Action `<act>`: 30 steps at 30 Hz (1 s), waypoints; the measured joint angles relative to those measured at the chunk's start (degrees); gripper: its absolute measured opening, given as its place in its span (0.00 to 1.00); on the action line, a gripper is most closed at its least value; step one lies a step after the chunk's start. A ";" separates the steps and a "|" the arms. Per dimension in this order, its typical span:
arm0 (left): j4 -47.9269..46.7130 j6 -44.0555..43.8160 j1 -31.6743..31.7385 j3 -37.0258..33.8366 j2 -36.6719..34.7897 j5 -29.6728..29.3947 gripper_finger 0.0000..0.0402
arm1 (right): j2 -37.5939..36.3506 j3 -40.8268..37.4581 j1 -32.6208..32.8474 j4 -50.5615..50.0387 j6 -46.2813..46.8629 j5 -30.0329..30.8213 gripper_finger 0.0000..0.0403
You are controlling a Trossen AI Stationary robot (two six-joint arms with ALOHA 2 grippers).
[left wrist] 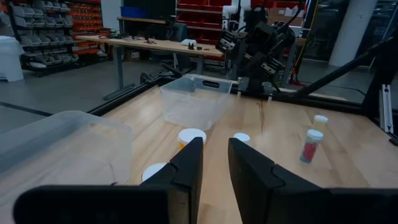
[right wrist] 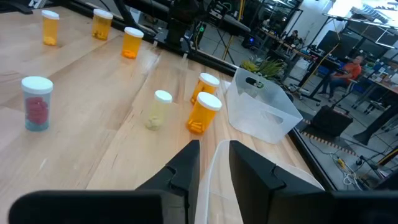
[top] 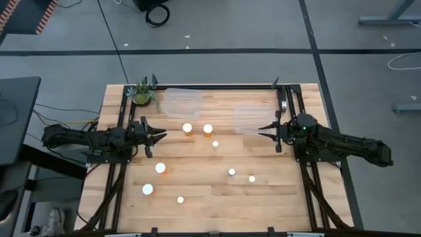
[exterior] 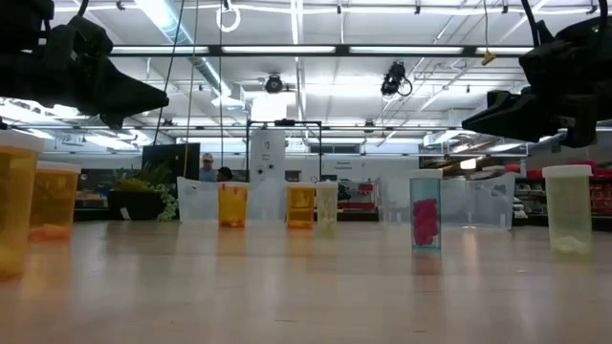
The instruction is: Pick and place medicine bottles into bin by pill shape (circle, oval)
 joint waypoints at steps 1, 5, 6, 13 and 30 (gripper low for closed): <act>0.00 0.04 0.00 0.02 0.00 0.00 0.21 | 0.01 0.00 -0.01 -0.01 -0.01 0.00 0.23; 0.00 0.03 0.00 0.01 0.00 0.01 0.23 | 0.01 0.00 -0.01 -0.01 0.00 -0.01 0.23; 0.00 0.03 0.00 0.01 -0.02 0.01 0.23 | 0.01 0.00 0.00 0.00 -0.01 0.00 0.23; 0.00 0.01 0.00 0.02 -0.01 0.00 0.21 | 0.02 0.00 -0.01 -0.02 -0.02 -0.01 0.23; 2.00 -15.03 0.11 0.01 -0.01 -0.05 0.21 | 0.00 0.00 -0.02 -0.02 -0.02 0.00 0.23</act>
